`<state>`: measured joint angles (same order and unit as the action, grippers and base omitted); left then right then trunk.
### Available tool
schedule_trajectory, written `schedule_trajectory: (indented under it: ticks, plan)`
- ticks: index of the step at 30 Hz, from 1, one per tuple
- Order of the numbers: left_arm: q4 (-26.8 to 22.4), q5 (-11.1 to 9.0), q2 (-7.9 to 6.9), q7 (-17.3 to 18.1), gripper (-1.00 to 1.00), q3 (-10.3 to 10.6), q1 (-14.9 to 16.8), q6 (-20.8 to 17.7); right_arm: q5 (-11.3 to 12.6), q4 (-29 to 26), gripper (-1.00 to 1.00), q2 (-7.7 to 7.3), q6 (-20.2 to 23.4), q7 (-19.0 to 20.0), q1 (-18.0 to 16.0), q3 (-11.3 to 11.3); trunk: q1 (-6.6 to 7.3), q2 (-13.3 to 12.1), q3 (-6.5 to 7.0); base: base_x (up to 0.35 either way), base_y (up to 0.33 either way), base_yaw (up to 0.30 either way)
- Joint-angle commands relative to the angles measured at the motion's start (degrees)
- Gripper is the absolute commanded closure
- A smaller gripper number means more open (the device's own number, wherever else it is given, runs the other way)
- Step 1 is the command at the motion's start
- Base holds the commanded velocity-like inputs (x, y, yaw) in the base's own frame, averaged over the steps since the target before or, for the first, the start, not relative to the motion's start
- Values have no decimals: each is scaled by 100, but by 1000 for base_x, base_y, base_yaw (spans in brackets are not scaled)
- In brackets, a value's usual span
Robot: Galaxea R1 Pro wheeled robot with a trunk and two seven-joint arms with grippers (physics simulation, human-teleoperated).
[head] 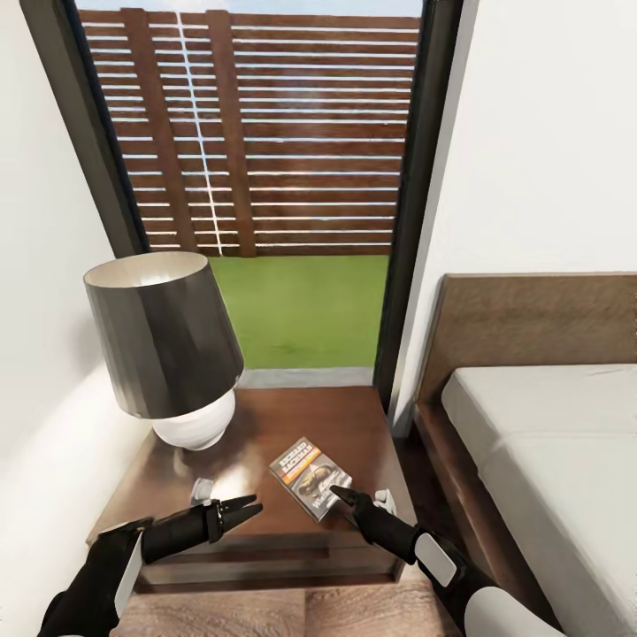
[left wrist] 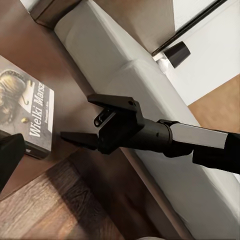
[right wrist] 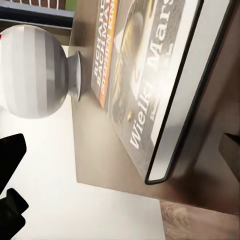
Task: In the bedroom, move the book from the bed onto either nightstand, and place the two sandals side by side next to the bed.
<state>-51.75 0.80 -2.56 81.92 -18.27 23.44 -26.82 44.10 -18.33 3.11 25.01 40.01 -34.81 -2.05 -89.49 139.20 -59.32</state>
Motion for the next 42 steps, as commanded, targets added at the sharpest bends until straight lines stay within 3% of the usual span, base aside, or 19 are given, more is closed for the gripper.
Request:
schedule_trajectory:
  ticks: [1, 20, 42]
  plan:
    - [-2, 9, 1, 26, -100, -5, 3, -61, 11, 3, -100, -3, 30, -20, 0, -41, 1, 2, -6, -31, 0, 0]
    - [-2, 8, 1, 26, -100, -1, 3, -61, 8, 5, -100, -3, 30, -20, 0, -41, 1, 2, -6, -63, 0, 0]
    - [-2, 17, 7, 26, -100, -1, 3, -61, 11, -12, -100, -1, 30, -2, 0, -41, 485, -880, 389, -1, 0, 0]
